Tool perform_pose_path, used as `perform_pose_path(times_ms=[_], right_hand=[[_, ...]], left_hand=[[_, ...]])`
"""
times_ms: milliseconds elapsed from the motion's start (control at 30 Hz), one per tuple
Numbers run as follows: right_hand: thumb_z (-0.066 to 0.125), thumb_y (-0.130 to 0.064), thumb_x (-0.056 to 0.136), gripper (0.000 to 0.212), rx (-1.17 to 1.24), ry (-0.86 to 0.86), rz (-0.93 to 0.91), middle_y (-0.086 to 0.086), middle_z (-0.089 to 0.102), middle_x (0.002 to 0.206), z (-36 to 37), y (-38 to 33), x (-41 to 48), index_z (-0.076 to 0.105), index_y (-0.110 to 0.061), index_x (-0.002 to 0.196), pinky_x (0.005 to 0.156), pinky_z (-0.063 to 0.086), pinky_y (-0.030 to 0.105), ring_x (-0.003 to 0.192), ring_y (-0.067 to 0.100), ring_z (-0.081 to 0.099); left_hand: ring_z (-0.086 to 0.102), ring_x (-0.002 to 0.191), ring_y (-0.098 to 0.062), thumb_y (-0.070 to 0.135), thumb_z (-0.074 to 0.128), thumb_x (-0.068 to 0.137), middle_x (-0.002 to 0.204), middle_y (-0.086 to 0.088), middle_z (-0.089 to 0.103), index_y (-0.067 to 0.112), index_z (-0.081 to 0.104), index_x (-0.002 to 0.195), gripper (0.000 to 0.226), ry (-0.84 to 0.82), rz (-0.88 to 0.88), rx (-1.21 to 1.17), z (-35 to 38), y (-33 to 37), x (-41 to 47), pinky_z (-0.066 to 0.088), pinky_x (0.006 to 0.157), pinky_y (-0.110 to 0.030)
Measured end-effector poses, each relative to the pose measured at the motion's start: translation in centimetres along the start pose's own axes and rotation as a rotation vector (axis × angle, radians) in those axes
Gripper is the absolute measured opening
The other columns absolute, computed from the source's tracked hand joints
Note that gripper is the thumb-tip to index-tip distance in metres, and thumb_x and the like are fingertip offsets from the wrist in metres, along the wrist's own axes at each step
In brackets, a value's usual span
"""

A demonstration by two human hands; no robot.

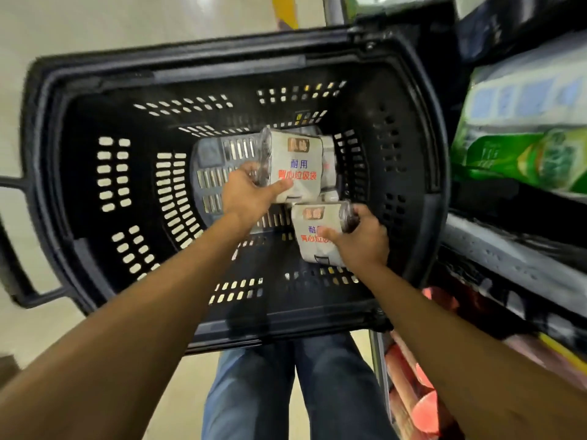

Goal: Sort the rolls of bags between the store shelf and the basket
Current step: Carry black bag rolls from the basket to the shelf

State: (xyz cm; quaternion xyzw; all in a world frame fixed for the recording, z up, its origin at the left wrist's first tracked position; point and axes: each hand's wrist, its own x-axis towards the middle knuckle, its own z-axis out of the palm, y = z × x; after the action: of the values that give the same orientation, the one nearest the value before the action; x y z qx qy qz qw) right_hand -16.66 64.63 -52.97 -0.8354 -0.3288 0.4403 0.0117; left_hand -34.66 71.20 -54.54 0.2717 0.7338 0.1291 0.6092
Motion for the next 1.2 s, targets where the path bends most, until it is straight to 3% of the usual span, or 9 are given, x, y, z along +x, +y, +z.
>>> perform_pose_path(times_ms=[133,200,267,367,500,767,900,1067,1200], right_hand=[[0.087,-0.033,0.060,0.054,0.145,-0.002,0.010,0.004,0.071,0.100,-3.2,-2.1,-3.8,0.064,-0.016,0.105,0.080,0.055,0.040,0.091,0.023,0.066],[0.089,-0.034,0.056,0.051,0.251,0.009,0.045,0.007,0.072,0.096,-5.2,-3.1,-5.4,0.066,-0.016,0.097,0.079,0.056,0.044,0.087,0.025,0.068],[0.089,-0.030,0.058,0.041,0.359,0.000,0.038,0.006,0.072,0.090,-7.4,-4.4,-7.3,0.065,-0.017,0.089,0.077,0.057,0.044,0.083,0.022,0.069],[0.087,-0.019,0.063,0.030,0.472,-0.008,-0.025,0.003,0.072,0.087,-11.4,-6.4,-10.7,0.063,-0.021,0.082,0.074,0.058,0.040,0.080,0.018,0.070],[0.085,-0.021,0.065,0.036,0.517,-0.028,-0.142,-0.001,0.070,0.086,-16.6,-9.0,-14.8,0.064,-0.016,0.093,0.063,0.056,0.027,0.075,0.010,0.067],[0.081,-0.007,0.069,0.024,0.703,-0.009,-0.225,0.004,0.073,0.083,-21.6,-9.1,-22.4,0.066,-0.013,0.087,0.063,0.059,0.031,0.069,0.014,0.070],[0.080,-0.001,0.068,0.024,0.778,0.039,-0.259,0.007,0.072,0.082,-21.6,-8.2,-27.4,0.065,-0.011,0.084,0.054,0.056,0.026,0.064,0.012,0.070],[0.084,-0.014,0.067,0.027,0.806,0.230,-0.299,0.006,0.073,0.082,-20.2,-6.1,-34.1,0.066,-0.014,0.087,0.063,0.056,0.031,0.071,0.018,0.070],[0.083,-0.016,0.068,0.024,0.919,0.373,-0.247,0.012,0.073,0.086,-19.1,-3.5,-39.7,0.069,-0.014,0.086,0.073,0.057,0.041,0.077,0.025,0.070]], left_hand=[[0.072,0.086,-0.019,0.043,0.083,0.050,0.104,-0.006,0.071,0.010,0.056,0.119,0.081,-0.011,-0.014,-0.117,-3.5,3.9,-5.9,0.059,0.073,-0.043],[0.072,0.080,-0.013,0.021,0.079,0.069,0.102,-0.007,0.070,0.007,0.054,0.118,0.057,-0.014,0.003,-0.171,-5.0,5.4,-8.7,0.060,0.063,-0.031],[0.071,0.076,-0.008,0.013,0.074,0.076,0.096,-0.001,0.069,0.012,0.057,0.110,0.038,0.036,0.045,-0.144,-6.8,7.0,-11.9,0.057,0.060,-0.024],[0.070,0.086,-0.015,0.019,0.079,0.071,0.099,-0.003,0.070,0.012,0.060,0.109,0.043,0.094,0.106,-0.119,-9.5,9.2,-16.4,0.058,0.075,-0.032],[0.071,0.085,-0.018,0.016,0.079,0.072,0.099,-0.007,0.072,0.006,0.059,0.110,0.044,0.102,0.146,-0.123,-12.0,11.4,-22.8,0.059,0.075,-0.034],[0.071,0.088,-0.021,0.028,0.082,0.065,0.099,-0.007,0.073,0.010,0.063,0.111,0.053,0.098,0.252,-0.106,-15.3,12.1,-32.3,0.058,0.080,-0.043],[0.071,0.084,-0.015,0.018,0.079,0.072,0.096,-0.003,0.073,0.013,0.064,0.107,0.039,0.024,0.325,-0.073,-16.0,12.6,-35.4,0.059,0.069,-0.029],[0.071,0.088,-0.019,0.023,0.083,0.068,0.098,-0.003,0.073,0.018,0.064,0.105,0.041,-0.106,0.390,0.042,-17.5,12.7,-38.5,0.057,0.082,-0.042],[0.071,0.087,-0.021,0.021,0.080,0.072,0.097,-0.005,0.073,0.014,0.065,0.104,0.036,-0.256,0.456,0.131,-18.1,11.8,-41.9,0.058,0.080,-0.042]])
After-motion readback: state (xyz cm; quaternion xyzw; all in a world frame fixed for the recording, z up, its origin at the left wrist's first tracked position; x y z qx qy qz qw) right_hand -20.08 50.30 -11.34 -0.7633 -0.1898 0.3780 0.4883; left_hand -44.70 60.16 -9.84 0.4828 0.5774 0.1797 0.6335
